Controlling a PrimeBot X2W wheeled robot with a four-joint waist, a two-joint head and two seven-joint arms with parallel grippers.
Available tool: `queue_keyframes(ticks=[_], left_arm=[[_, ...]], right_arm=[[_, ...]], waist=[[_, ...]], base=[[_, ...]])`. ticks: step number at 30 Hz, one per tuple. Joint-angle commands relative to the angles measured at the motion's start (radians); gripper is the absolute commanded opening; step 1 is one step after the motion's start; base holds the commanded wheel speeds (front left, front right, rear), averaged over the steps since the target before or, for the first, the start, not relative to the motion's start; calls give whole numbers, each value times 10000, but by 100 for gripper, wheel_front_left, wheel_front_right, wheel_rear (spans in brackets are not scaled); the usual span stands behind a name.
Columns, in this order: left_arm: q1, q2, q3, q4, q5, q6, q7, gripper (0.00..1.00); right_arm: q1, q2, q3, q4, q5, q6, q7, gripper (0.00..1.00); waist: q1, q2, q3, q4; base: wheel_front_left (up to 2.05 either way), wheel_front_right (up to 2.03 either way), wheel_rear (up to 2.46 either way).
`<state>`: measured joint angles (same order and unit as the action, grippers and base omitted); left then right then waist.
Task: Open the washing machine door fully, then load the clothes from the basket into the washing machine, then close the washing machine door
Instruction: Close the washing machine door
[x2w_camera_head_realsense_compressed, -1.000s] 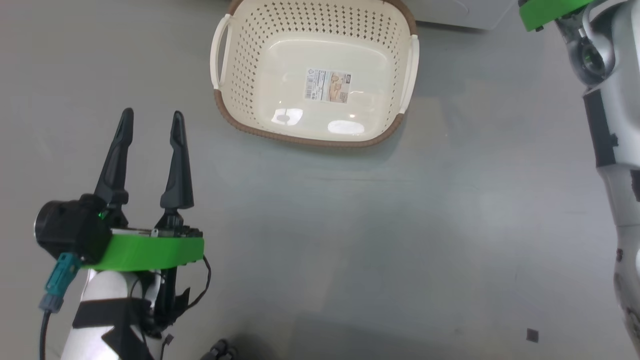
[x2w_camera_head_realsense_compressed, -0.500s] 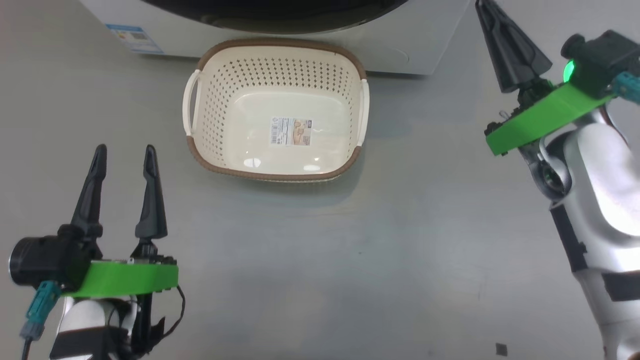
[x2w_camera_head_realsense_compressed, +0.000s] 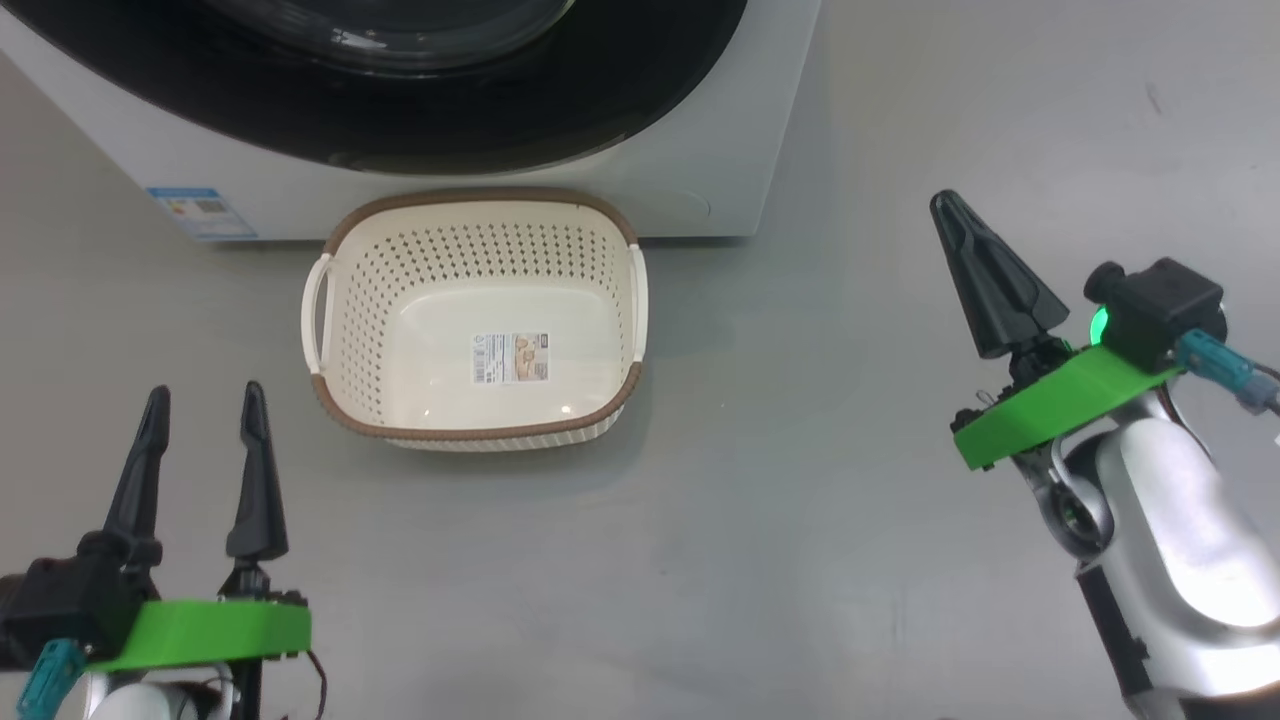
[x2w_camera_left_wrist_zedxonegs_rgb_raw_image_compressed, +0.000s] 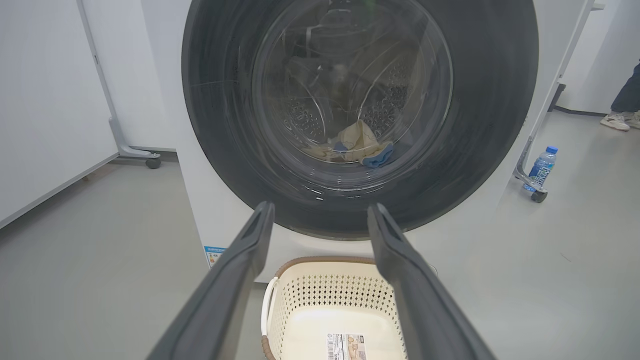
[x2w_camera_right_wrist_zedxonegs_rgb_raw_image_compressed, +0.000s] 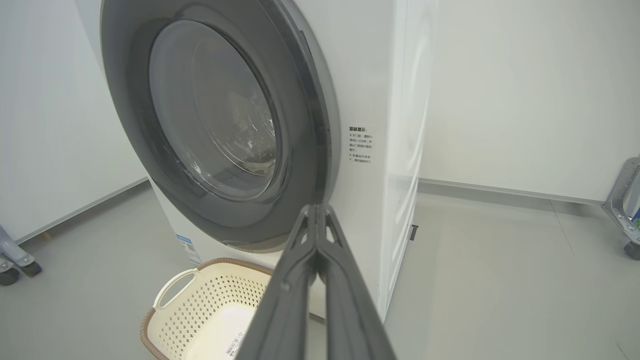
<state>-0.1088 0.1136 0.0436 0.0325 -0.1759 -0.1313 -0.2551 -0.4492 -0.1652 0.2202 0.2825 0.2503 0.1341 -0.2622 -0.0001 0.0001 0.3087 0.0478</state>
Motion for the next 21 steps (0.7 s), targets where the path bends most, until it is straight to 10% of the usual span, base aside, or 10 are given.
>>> queue_keyframes(ticks=[1,5,11,21], left_arm=[[43,276,458,-260,59,6,-67,100],[379,247,791,-181,-52,6,-67,100],[723,156,894,-81,-74,6,-67,100],[1347,-76,1473,78,-14,65,-67,100]], right_arm=[[130,111,60,-358,-61,-34,4,0],[713,290,-67,-492,-108,-34,4,0],[1417,448,-345,-654,-213,-34,4,100],[2638,850,-1068,-1162,-640,-34,4,100]], waist=[[1,-1,-320,-251],[1,-1,-671,-545],[1,-1,-1124,-857],[1,-1,-1858,-1366]], base=[[0,0,0],[0,0,0],[0,0,0],[0,0,0]])
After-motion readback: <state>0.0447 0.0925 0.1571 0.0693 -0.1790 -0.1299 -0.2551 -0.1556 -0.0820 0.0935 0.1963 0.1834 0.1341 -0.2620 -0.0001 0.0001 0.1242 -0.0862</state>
